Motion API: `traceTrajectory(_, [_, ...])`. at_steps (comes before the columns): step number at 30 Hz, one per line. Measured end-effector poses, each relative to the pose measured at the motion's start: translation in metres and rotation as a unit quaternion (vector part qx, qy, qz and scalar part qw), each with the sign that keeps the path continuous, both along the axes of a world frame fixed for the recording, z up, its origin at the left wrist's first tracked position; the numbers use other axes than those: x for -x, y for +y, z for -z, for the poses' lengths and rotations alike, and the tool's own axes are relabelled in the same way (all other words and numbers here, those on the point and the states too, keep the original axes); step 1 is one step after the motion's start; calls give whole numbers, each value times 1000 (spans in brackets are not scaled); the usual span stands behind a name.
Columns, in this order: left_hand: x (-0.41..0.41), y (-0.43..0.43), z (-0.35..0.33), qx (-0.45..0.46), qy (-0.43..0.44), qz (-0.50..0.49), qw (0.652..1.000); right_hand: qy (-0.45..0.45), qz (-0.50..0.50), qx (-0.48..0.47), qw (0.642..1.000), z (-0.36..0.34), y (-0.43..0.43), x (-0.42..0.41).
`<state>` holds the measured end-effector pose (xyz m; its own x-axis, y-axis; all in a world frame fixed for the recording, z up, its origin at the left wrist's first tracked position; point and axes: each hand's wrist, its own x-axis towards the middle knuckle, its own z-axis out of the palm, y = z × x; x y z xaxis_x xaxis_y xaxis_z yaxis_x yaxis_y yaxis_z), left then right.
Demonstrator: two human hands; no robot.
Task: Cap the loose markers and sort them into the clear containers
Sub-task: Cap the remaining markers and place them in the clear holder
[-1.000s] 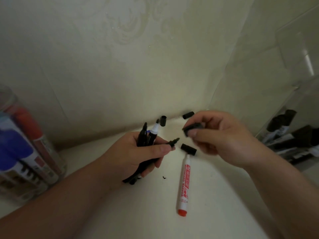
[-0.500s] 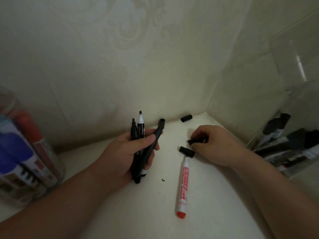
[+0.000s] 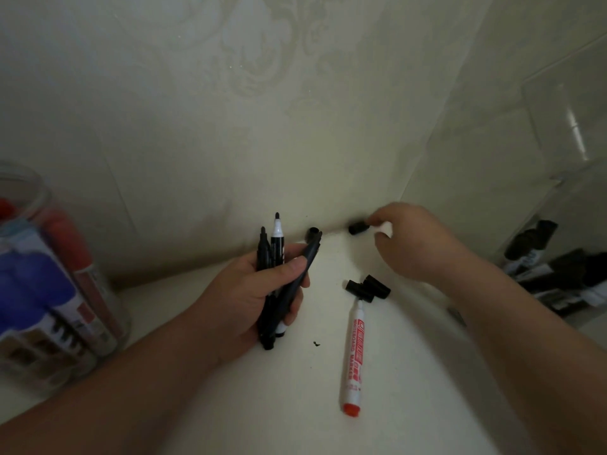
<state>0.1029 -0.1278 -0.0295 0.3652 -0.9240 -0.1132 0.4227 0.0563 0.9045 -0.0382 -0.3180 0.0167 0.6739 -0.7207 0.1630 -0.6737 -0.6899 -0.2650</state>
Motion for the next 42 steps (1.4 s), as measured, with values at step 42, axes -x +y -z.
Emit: traceTrajectory(42, [-8,11,1,62,-44,105,992,-383,-256,-648,606,9,40,31])
